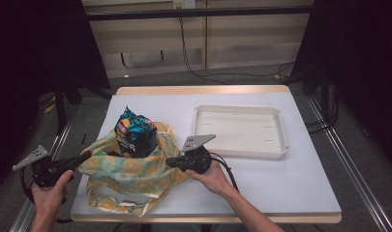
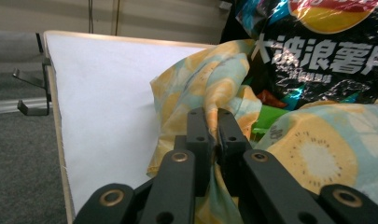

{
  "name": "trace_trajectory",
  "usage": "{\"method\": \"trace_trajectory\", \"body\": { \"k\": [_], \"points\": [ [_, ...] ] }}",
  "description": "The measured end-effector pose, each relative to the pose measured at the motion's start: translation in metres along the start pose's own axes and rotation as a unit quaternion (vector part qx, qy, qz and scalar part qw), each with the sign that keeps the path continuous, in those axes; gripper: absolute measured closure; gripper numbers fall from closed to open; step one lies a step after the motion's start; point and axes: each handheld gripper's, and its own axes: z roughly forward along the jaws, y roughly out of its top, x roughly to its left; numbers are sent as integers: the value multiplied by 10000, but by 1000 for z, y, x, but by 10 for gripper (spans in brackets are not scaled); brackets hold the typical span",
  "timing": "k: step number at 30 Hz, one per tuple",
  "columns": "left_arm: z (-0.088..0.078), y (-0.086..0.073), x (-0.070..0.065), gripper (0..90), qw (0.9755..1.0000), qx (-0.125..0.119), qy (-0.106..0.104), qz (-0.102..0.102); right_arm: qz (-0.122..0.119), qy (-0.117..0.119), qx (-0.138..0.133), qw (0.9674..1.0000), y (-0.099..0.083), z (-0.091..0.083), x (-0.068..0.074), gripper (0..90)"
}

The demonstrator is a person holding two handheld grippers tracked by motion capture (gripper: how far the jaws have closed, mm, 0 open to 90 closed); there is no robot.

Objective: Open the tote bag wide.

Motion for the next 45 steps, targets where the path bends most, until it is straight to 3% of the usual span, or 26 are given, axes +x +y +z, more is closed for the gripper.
{"method": "trace_trajectory", "body": {
  "k": [1, 2, 4, 9, 14, 15, 19, 22, 27, 30, 34, 35, 39, 41, 42, 45],
  "points": [
    [1, 0, 2, 870, 9999, 65, -74, 18, -2, -2, -5, 10000, 0, 0, 0, 892],
    [3, -1, 1, 871, 9999, 116, 92, 88, 0, -4, -11, 10000, 0, 0, -1, 891],
    [7, -3, 1, 872, 9991, 318, 170, 217, 2, -12, -26, 10000, 0, 0, 0, 889],
    [12, -12, 3, 877, 9988, 440, 126, 183, -37, 1, 4, 10000, -1, 1, 1, 862],
    [21, -26, -1, 884, 9948, 901, 293, 385, -68, 35, 51, 10000, -2, 2, 2, 890],
    [23, -29, -2, 885, 9949, 929, 197, 346, -64, 72, 74, 9999, -2, 3, 2, 900],
    [20, -39, 4, 884, 9965, 801, -198, 108, -81, 83, 171, 9998, -6, 6, 2, 900],
    [17, -45, 5, 882, 9968, 738, -273, 103, -57, 123, 221, 9997, -12, 5, 2, 900],
    [15, -49, 5, 875, 9971, 703, -286, 90, 84, 71, 352, 9993, -29, 1, -1, 900],
    [15, -50, 4, 869, 9973, 670, -269, 108, 11, 44, 522, 9986, -37, 4, 0, 900],
    [14, -51, 3, 858, 9974, 668, -226, 139, 38, 45, 557, 9984, -40, 5, 0, 900],
    [14, -51, 4, 848, 9973, 652, -325, 85, 40, 35, 564, 9984, -40, 5, 0, 900],
    [7, -47, 5, 713, 9982, 517, -299, -64, 46, 70, 504, 9987, -39, 4, -2, 900],
    [1, -42, 3, 657, 9988, 368, -310, -85, 28, 98, 397, 9992, -36, 1, -2, 808],
    [-4, -38, 1, 636, 9991, 289, -312, -50, 39, 101, 312, 9995, -32, -2, -1, 736],
    [-10, -27, -7, 586, 9993, 238, -260, 101, -50, 93, 44, 9999, -17, -10, 3, 632]
  ]
}}
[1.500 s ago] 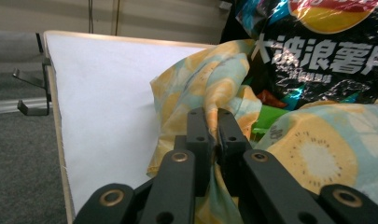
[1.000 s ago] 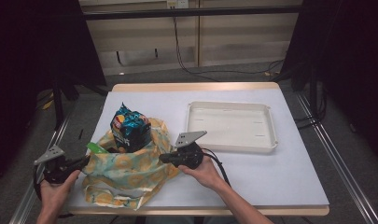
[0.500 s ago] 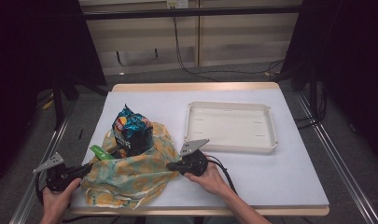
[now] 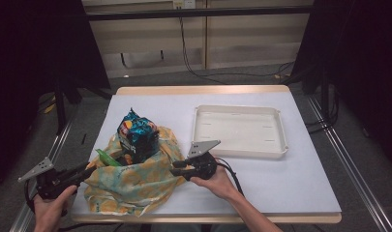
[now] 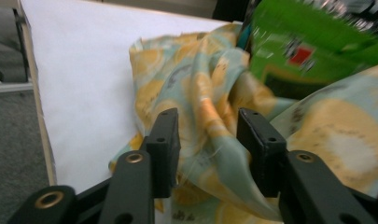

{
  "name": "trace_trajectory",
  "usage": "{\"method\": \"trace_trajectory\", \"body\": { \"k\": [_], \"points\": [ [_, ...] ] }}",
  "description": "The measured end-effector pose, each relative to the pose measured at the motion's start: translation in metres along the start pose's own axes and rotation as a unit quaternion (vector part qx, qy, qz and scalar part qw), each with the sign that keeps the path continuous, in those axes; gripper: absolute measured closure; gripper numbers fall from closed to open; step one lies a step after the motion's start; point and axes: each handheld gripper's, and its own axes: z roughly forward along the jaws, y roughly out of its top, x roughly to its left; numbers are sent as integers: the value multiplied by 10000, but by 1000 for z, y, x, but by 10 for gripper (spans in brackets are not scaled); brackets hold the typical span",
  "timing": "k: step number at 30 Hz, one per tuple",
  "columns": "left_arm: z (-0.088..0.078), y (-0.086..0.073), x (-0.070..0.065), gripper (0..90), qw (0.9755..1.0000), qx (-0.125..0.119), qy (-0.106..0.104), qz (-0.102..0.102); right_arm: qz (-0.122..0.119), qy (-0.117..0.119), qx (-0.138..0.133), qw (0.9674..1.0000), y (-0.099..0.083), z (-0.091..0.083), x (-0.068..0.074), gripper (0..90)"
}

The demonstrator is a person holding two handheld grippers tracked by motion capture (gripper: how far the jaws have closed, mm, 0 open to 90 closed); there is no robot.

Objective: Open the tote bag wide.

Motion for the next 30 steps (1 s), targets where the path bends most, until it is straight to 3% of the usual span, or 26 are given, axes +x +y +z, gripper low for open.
{"method": "trace_trajectory", "body": {
  "k": [1, 3, 8, 11, 17, 19, 20, 23, 25, 26, 27, 30],
  "points": [
    [0, 2, -3, 577, 10000, -63, -34, -8, 11, -6, -66, 10000, 5, -2, 1, 597],
    [-2, 9, -11, 560, 9998, -77, -52, 182, -30, 2, -205, 9998, 13, -6, 2, 591],
    [0, 22, -28, 519, 9988, -267, -245, 320, -54, 83, -410, 9991, 26, -9, 5, 558],
    [1, 28, -40, 492, 9969, -441, -538, 380, -88, 138, -475, 9987, 32, -7, 7, 554],
    [15, 27, -56, 430, 9939, -187, -913, 593, -163, 134, -453, 9987, 38, 3, 10, 518],
    [19, 24, -59, 427, 9925, -64, -1020, 664, -195, 146, -414, 9988, 40, 8, 10, 562],
    [20, 22, -61, 444, 9926, 9, -989, 699, -201, 147, -373, 9990, 40, 10, 11, 605],
    [23, 13, -66, 558, 9891, 266, -1143, 893, -221, 191, -292, 9991, 38, 15, 12, 740],
    [23, 8, -68, 747, 9854, 393, -1257, 1076, -233, 289, -242, 9990, 36, 18, 13, 854],
    [23, 7, -69, 797, 9842, 430, -1321, 1097, -231, 324, -202, 9990, 36, 19, 14, 900],
    [24, 5, -70, 873, 9831, 459, -1378, 1115, -267, 347, -159, 9989, 34, 21, 16, 900],
    [24, 0, -70, 885, 9815, 552, -1448, 1123, -267, 390, -107, 9988, 32, 21, 18, 900]
  ]
}}
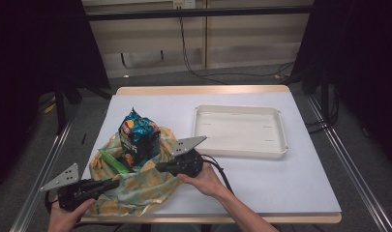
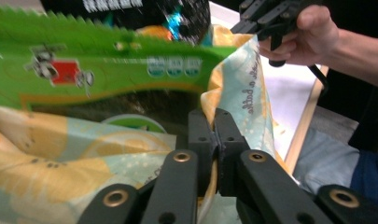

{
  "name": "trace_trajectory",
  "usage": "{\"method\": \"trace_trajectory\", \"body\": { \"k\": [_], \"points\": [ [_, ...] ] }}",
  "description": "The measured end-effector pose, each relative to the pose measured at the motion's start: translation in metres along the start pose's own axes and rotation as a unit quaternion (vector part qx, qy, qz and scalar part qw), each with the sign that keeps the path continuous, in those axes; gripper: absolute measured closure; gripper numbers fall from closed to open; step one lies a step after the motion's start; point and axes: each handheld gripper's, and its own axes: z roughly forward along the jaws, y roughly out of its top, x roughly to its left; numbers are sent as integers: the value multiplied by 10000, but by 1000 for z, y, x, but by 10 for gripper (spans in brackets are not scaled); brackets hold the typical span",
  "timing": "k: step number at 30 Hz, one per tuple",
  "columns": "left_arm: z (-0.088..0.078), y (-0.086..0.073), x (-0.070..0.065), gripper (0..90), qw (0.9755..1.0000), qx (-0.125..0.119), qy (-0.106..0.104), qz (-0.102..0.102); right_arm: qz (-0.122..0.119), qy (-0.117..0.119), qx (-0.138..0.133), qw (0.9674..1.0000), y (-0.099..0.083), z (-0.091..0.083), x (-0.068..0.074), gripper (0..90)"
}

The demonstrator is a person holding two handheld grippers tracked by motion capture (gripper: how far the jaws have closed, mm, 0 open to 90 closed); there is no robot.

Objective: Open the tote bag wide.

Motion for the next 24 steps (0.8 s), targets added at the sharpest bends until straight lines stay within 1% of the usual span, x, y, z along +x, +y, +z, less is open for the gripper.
{"method": "trace_trajectory", "body": {
  "k": [2, 4, 5, 6, 7, 9, 12, 13, 16, 18, 20, 21, 22, 24],
  "points": [
    [1, -4, -1, 886, 10000, 29, -95, 6, 5, 62, 81, 9999, -3, -1, 2, 900],
    [2, -8, -2, 886, 9999, 105, -127, 14, 35, 99, 108, 9999, -7, -2, 3, 900],
    [3, -11, -3, 884, 9998, 111, -161, -35, 61, 120, 168, 9998, -13, -2, 4, 900],
    [4, -14, -2, 884, 9997, 168, -163, -7, 61, 120, 168, 9998, -13, -2, 4, 900],
    [4, -16, -3, 885, 9997, 187, -129, -29, 105, 148, 218, 9996, -17, -1, 5, 900],
    [5, -22, 0, 885, 9995, 257, -146, -65, 152, 169, 295, 9993, -24, 0, 5, 900],
    [6, -29, 2, 885, 9992, 311, -131, -197, 206, 222, 515, 9982, -35, 4, 5, 900],
    [6, -32, 4, 886, 9990, 425, -81, -128, 228, 204, 606, 9977, -38, 5, 6, 900],
    [7, -39, 6, 885, 9988, 399, -34, -276, 259, 169, 784, 9964, -46, 8, 3, 900],
    [10, -43, 8, 876, 9984, 392, -63, -394, 298, 149, 791, 9963, -48, 9, 1, 900],
    [10, -44, 9, 858, 9980, 451, -58, -440, 315, 168, 763, 9964, -48, 10, 0, 900],
    [10, -43, 9, 854, 9981, 463, -50, -412, 318, 185, 747, 9965, -48, 10, 0, 900],
    [10, -42, 8, 841, 9981, 465, 2, -413, 309, 173, 728, 9967, -48, 10, 0, 900],
    [9, -39, 6, 772, 9983, 430, 49, -383, 322, 188, 626, 9973, -47, 9, -1, 900]
  ]
}}
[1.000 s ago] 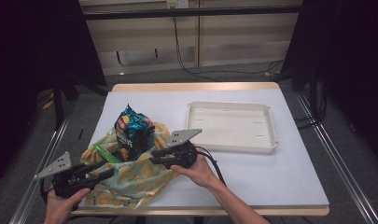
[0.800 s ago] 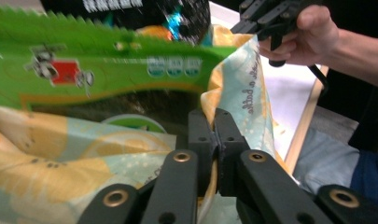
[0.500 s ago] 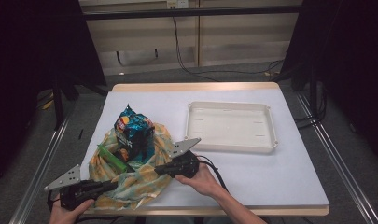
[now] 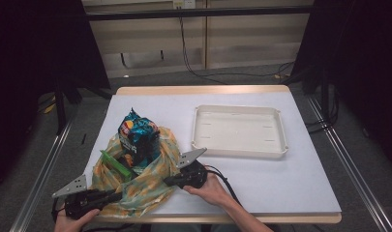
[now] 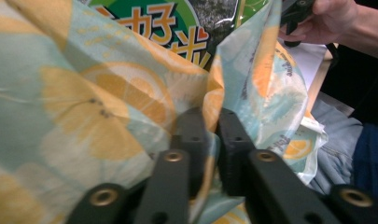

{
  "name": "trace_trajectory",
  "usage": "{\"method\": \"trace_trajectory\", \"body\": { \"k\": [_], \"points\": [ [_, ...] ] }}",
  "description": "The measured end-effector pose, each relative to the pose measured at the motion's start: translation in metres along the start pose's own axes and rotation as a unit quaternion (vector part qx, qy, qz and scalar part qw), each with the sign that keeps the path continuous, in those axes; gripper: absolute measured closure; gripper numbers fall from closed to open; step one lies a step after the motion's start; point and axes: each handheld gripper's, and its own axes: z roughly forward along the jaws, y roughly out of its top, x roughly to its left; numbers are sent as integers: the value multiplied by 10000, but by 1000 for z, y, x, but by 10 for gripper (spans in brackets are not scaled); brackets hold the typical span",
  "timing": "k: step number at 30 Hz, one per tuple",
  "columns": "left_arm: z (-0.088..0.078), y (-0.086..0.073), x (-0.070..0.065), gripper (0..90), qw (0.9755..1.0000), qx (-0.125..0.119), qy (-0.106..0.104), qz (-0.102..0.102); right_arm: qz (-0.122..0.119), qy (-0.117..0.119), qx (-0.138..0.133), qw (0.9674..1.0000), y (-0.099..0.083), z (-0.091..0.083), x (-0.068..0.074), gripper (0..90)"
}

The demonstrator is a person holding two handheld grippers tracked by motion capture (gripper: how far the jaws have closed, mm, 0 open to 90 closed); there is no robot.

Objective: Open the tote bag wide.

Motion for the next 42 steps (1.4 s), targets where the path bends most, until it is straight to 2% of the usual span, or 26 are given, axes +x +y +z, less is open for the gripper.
{"method": "trace_trajectory", "body": {
  "k": [2, 3, 5, 8, 9, 12, 13, 14, 15, 18, 19, 21, 22, 24, 27, 28, 29, 30, 31, 33, 34, 40, 41, 42],
  "points": [
    [-1, 3, -5, 688, 9999, -123, 76, -16, -18, 39, -137, 9999, 2, -3, -1, 878],
    [-3, 6, -6, 668, 9999, -157, 50, 18, -17, 50, -189, 9998, 3, -5, -1, 849],
    [-6, 9, -11, 635, 9993, -377, -35, -28, -25, 92, -292, 9995, 6, -9, 0, 800],
    [-9, 16, -19, 587, 9980, -625, 60, -77, -43, 43, -429, 9991, 10, -17, 1, 735],
    [-10, 18, -22, 573, 9976, -675, 111, -86, -6, 37, -500, 9987, 12, -22, 0, 711],
    [-11, 28, -32, 510, 9974, -694, 185, 31, 43, -82, -675, 9977, 16, -33, -1, 644],
    [-10, 34, -37, 490, 9969, -754, 159, 129, 41, -103, -713, 9974, 17, -35, -1, 630],
    [-10, 36, -41, 484, 9967, -772, 224, 130, 75, -144, -764, 9969, 20, -40, -1, 600],
    [-9, 39, -44, 479, 9964, -821, 141, 152, 77, -173, -783, 9967, 21, -42, -1, 579],
    [-5, 48, -54, 429, 9953, -937, 166, 166, 132, -321, -858, 9957, 28, -51, -2, 489],
    [-4, 51, -55, 418, 9952, -952, 112, 213, 143, -349, -868, 9955, 30, -53, -2, 475],
    [1, 58, -59, 395, 9954, -909, 146, 249, 136, -396, -908, 9950, 35, -57, -2, 457],
    [4, 62, -61, 395, 9954, -930, 112, 196, 146, -434, -929, 9946, 38, -59, -3, 429],
    [13, 69, -63, 395, 9958, -880, 20, 251, 177, -503, -1002, 9935, 44, -63, -6, 396],
    [30, 76, -66, 395, 9963, -825, -58, 214, 249, -598, -1101, 9918, 51, -68, -10, 347],
    [35, 76, -68, 395, 9965, -797, 41, 227, 276, -633, -1146, 9910, 54, -69, -12, 335],
    [41, 75, -69, 386, 9962, -843, -41, 236, 307, -662, -1190, 9902, 56, -71, -13, 318],
    [44, 72, -71, 368, 9964, -820, 30, 226, 315, -691, -1219, 9896, 58, -72, -15, 308],
    [46, 70, -72, 355, 9963, -800, -12, 309, 336, -723, -1233, 9892, 60, -72, -16, 297],
    [45, 68, -76, 326, 9962, -705, 142, 501, 326, -770, -1259, 9885, 64, -72, -18, 282],
    [45, 67, -76, 315, 9958, -765, 37, 502, 340, -755, -1287, 9882, 66, -71, -19, 273],
    [44, 62, -72, 246, 9964, -748, 154, 377, 387, -797, -1347, 9869, 76, -60, -23, 198],
    [46, 62, -72, 246, 9964, -787, 86, 319, 388, -833, -1331, 9868, 79, -58, -23, 182],
    [47, 62, -71, 245, 9965, -752, 77, 347, 389, -848, -1329, 9867, 82, -56, -23, 162]
  ]
}}
